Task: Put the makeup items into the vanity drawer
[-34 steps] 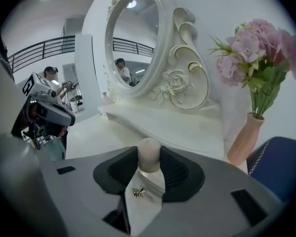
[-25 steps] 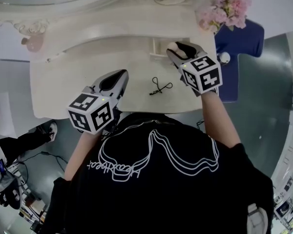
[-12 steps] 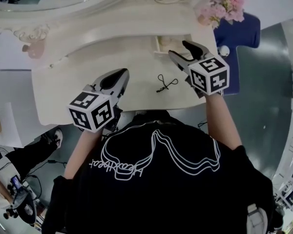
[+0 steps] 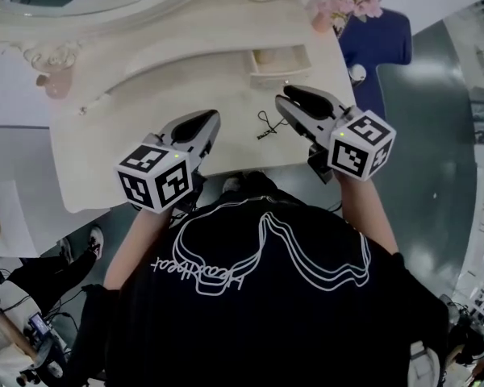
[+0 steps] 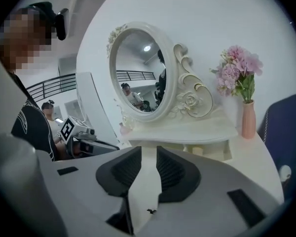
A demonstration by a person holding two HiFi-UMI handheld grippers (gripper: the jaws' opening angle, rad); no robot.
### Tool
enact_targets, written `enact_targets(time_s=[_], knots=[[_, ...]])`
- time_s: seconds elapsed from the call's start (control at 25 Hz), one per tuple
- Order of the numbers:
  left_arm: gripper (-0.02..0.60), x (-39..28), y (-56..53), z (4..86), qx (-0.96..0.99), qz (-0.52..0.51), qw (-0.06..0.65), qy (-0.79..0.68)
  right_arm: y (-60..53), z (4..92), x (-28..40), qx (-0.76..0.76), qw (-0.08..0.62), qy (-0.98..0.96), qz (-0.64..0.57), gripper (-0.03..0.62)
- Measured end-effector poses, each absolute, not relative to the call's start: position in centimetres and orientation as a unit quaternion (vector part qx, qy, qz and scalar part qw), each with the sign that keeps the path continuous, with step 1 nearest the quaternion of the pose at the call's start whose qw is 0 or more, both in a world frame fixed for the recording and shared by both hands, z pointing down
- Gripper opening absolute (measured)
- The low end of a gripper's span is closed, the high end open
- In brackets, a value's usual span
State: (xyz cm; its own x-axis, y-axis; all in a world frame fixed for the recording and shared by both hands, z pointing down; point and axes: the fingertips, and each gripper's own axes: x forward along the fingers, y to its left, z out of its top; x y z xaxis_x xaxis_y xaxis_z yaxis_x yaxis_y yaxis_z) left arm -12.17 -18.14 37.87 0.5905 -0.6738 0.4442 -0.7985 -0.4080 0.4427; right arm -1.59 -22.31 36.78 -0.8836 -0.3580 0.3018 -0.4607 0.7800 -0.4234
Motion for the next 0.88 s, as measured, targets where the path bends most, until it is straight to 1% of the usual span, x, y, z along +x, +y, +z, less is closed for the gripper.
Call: enact_targets(time_s=[0.08,0.16,0.52,0.88], knots=[[0.002,-11.5,-17.7,37.4,0.842,0.098,0.311,-0.43,-21.2,36.2,-1.2,0.229,0.088,-0.938,0.245,0.049],[0.002,-10.8,-17.1,37.0,0.85,0.099,0.304,-0.418,-20.1,36.0,-0.8,0.236,0.078,-0.937,0.244,0.006],[0.002,-7.8,-14.5,36.4,0.883,0.108,0.286,-0.357,-15.7,35.9,0.8,0.256,0.053,-0.933,0.245,0.006],[0.003,-5.3,-13.0,38.9,0.903,0.158,0.255,-0.307,-13.8,37.9,3.3,0.303,0.044,-0.913,0.269,0.006]])
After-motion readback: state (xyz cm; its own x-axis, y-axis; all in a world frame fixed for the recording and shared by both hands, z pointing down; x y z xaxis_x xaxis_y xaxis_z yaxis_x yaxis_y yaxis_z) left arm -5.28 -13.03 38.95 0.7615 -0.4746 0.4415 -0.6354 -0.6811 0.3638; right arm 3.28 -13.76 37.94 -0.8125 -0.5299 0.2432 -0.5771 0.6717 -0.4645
